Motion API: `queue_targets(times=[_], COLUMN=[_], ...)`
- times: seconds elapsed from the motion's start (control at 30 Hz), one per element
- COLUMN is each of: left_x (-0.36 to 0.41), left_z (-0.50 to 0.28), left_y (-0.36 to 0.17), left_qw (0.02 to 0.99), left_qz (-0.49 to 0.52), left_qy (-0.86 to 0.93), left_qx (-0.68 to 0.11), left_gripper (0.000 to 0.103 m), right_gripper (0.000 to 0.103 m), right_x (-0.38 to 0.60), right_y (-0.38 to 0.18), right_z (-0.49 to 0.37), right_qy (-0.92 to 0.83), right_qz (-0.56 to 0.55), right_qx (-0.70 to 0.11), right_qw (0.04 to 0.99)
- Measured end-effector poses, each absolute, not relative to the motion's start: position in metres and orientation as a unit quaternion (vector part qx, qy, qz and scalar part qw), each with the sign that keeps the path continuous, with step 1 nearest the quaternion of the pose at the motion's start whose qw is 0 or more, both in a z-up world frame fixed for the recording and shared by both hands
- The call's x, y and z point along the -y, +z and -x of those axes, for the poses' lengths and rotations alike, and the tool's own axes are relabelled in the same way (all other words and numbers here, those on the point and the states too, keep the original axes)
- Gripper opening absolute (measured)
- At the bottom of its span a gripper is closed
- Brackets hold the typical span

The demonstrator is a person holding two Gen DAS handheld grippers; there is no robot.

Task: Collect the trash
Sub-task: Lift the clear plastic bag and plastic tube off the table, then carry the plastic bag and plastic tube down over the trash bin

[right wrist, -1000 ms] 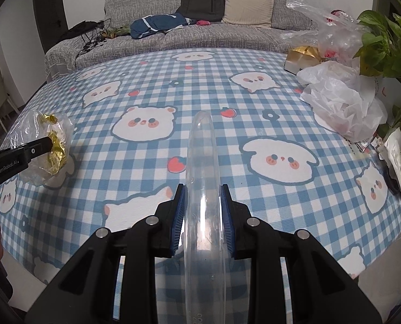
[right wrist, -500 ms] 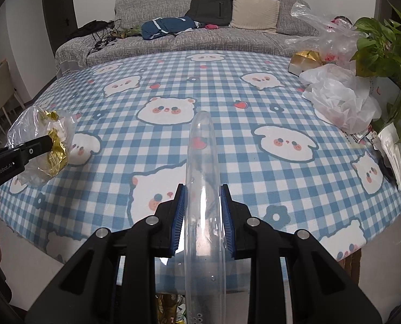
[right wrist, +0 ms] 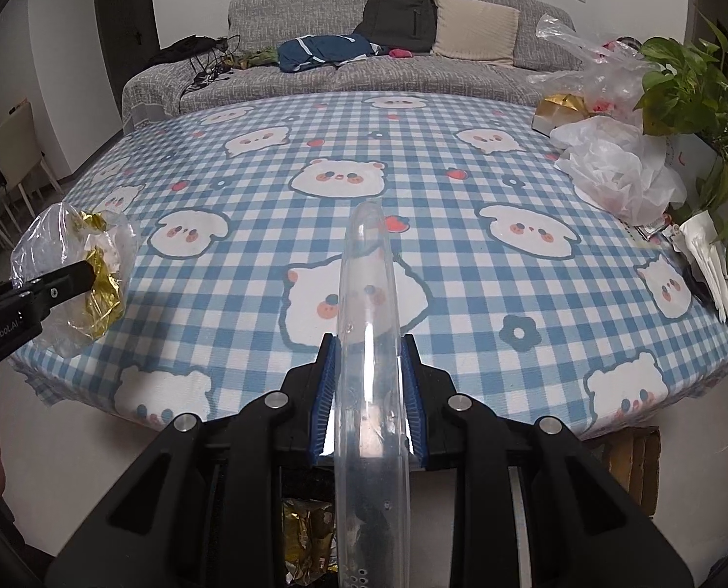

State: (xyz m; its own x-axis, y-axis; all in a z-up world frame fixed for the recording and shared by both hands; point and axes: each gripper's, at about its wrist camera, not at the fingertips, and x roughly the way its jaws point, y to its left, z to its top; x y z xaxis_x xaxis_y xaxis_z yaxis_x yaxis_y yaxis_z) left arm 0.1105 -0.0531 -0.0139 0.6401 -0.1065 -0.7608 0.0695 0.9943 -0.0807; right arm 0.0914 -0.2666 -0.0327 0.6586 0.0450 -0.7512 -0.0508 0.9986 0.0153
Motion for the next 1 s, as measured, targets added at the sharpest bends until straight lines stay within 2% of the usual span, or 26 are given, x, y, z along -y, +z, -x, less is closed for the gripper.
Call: queue_targets(times=[1.0], left_x=[0.025], left_z=[-0.009], left_y=[-0.059], left_qw=[0.903], left_qz=[0.033], left_qy=[-0.037], left_qx=[-0.428], left_gripper=[0.023], right_gripper=[0.025], right_x=[0.214], right_y=[-0.057], right_z=[-0.009], right_qy=[0.075], right_qz=[0.008], right_qx=[-0.393], right_qw=[0.916])
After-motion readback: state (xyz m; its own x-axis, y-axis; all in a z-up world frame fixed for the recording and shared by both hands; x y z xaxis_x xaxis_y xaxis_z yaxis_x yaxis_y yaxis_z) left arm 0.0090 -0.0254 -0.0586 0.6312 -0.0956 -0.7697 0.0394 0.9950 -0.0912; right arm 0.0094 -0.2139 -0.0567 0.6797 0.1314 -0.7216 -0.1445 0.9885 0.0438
